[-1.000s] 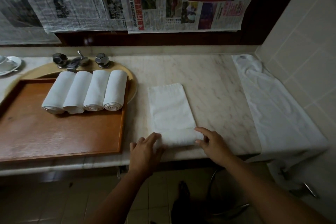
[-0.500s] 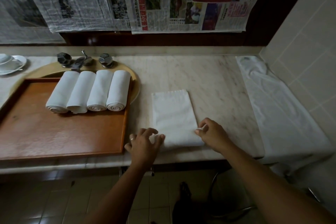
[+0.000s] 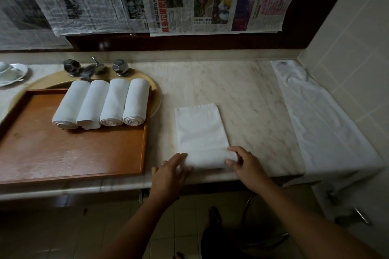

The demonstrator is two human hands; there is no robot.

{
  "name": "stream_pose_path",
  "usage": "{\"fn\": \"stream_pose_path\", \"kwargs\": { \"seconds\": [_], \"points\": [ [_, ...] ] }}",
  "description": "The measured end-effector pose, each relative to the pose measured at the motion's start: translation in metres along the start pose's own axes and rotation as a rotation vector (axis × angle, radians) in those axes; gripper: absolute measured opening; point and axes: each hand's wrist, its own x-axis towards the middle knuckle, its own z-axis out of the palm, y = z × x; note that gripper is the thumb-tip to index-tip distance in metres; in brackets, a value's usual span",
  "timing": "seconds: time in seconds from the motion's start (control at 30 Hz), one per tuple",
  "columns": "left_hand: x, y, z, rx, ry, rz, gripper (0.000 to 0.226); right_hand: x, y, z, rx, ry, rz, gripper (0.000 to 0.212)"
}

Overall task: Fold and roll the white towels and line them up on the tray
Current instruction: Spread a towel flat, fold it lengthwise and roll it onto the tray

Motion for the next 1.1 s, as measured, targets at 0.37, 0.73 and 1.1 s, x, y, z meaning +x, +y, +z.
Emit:
{"fn": "stream_pose_path", "kwargs": {
  "seconds": [0.37, 0.73, 1.1],
  "points": [
    [0.026, -0.004, -0.010, -0.187, -0.053, -0.162, 0.044, 0.041, -0.032, -0.017, -0.009, -0.144, 0.240, 0.031],
    [0.002, -0.002, -0.008, 0.289, 0.024, 0.170, 0.043, -0.005, 0.007, 0.002, -0.358, 0.047, -0.240, 0.042],
    [0.005, -0.015, 0.000, -0.276, -0.180, -0.115, 0.065, 0.010, -0.008, -0.010, 0.145, -0.153, 0.103, 0.016]
  ]
}}
